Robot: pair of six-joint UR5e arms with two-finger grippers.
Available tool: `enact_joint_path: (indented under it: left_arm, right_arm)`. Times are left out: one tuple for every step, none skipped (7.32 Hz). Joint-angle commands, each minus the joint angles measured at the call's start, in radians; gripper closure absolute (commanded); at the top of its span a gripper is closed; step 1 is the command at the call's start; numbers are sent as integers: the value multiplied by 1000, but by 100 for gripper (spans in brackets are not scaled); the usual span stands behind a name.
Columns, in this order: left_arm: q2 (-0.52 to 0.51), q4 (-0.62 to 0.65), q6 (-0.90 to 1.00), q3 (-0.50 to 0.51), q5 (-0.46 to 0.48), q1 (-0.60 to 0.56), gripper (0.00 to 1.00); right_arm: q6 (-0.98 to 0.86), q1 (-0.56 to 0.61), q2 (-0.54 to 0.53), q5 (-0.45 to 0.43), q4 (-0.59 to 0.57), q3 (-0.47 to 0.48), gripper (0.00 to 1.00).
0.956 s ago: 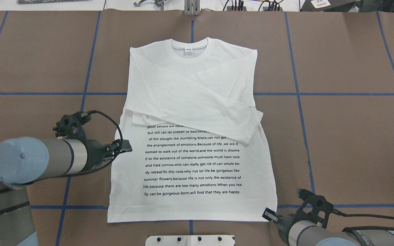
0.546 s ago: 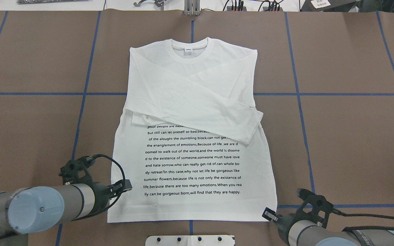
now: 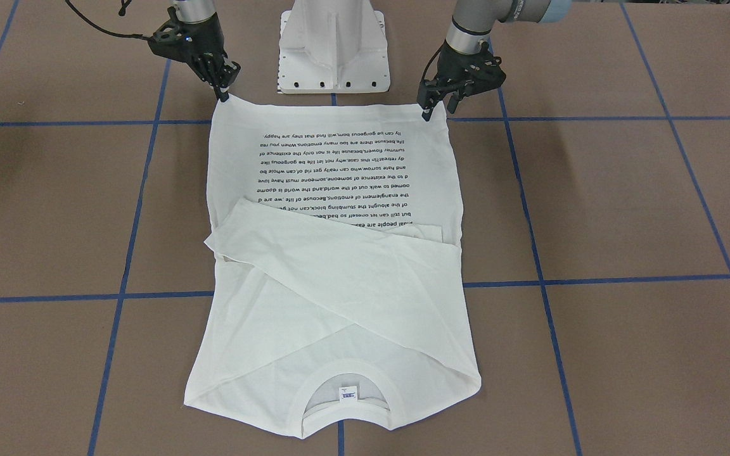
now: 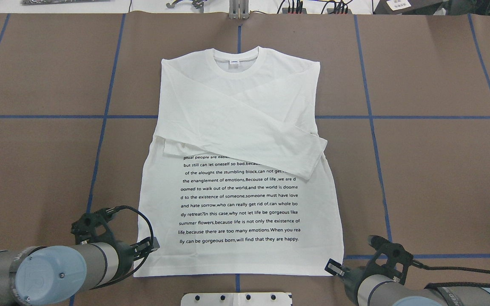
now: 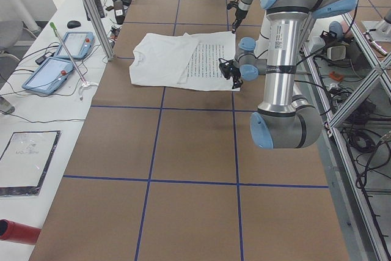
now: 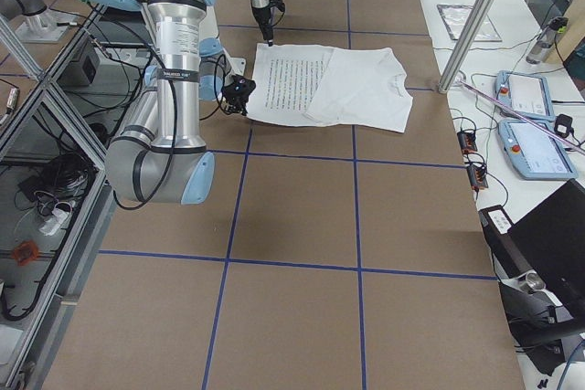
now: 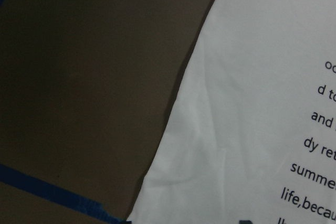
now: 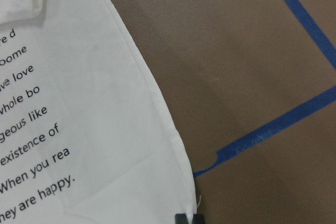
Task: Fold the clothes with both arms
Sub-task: 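Move the left gripper down to the hem corner nearest it and grasp both corners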
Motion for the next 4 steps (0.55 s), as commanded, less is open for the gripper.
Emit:
enact_joint_path:
  left_arm:
    - [0, 19, -35, 6, 2, 42, 26]
    - [0, 19, -38, 6, 2, 49, 26]
    - [2, 20, -42, 9, 3, 65, 33]
    - [3, 22, -71, 7, 5, 75, 49]
  right_arm:
    - [0, 0, 1, -2, -1, 0, 100]
    - [0, -2, 1, -2, 0, 1, 100]
    - [0, -2, 2, -4, 0, 1, 100]
    - [0, -3, 2, -4, 0, 1, 100]
